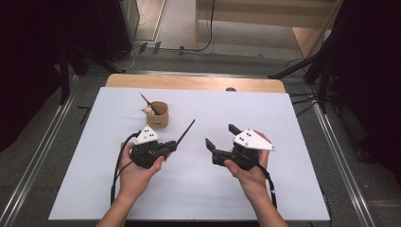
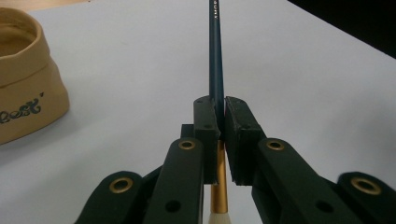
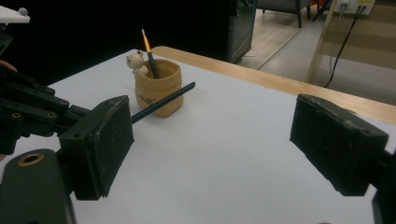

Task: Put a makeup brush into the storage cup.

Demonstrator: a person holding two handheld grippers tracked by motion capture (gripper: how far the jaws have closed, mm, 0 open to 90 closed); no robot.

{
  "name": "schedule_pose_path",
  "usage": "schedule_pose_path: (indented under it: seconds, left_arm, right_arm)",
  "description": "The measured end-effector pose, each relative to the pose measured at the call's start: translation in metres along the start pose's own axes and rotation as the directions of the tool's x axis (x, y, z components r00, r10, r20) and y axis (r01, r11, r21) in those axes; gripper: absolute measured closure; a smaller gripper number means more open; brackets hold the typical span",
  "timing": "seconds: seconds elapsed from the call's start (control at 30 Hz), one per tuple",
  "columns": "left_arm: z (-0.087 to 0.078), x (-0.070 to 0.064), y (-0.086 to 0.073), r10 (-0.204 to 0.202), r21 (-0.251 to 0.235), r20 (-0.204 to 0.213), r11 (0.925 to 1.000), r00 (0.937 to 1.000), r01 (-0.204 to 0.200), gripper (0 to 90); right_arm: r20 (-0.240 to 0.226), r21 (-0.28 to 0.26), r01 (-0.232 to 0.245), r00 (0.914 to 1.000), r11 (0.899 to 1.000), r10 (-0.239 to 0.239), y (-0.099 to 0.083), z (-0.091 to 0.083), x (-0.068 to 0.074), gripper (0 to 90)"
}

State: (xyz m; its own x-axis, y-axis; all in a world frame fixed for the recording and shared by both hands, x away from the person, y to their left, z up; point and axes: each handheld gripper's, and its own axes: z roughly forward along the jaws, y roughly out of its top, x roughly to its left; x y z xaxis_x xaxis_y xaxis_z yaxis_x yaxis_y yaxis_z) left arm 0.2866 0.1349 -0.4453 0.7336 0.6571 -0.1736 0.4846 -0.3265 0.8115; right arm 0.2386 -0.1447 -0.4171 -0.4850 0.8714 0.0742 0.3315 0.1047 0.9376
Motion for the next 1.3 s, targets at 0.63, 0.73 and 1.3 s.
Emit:
schedule_pose_path:
  seconds: [0.63, 0.73, 1.3]
  left_arm:
    - [0.000, -0.014, -0.002, 0.027, -0.112, 0.073, 0.9935, 0.9970, -0.019, 85.4]
    - [0.000, -0.017, -0.002, 0.031, -0.124, 0.088, 0.9921, 0.9957, -0.020, 85.4]
    - [0.003, -0.025, -0.003, 0.037, -0.160, 0.131, 0.9870, 0.9907, -0.015, 85.3]
  right_arm:
    - [-0.012, 0.048, -0.113, 0.9935, 0.992, 0.114, -0.011, 0.009, 0.021, 20.0]
    - [-0.024, 0.031, -0.163, 0.9862, 0.986, 0.164, -0.013, 0.009, 0.018, 22.6]
    - [-0.114, -0.007, -0.277, 0.9549, 0.961, 0.274, -0.022, 0.011, 0.013, 45.4]
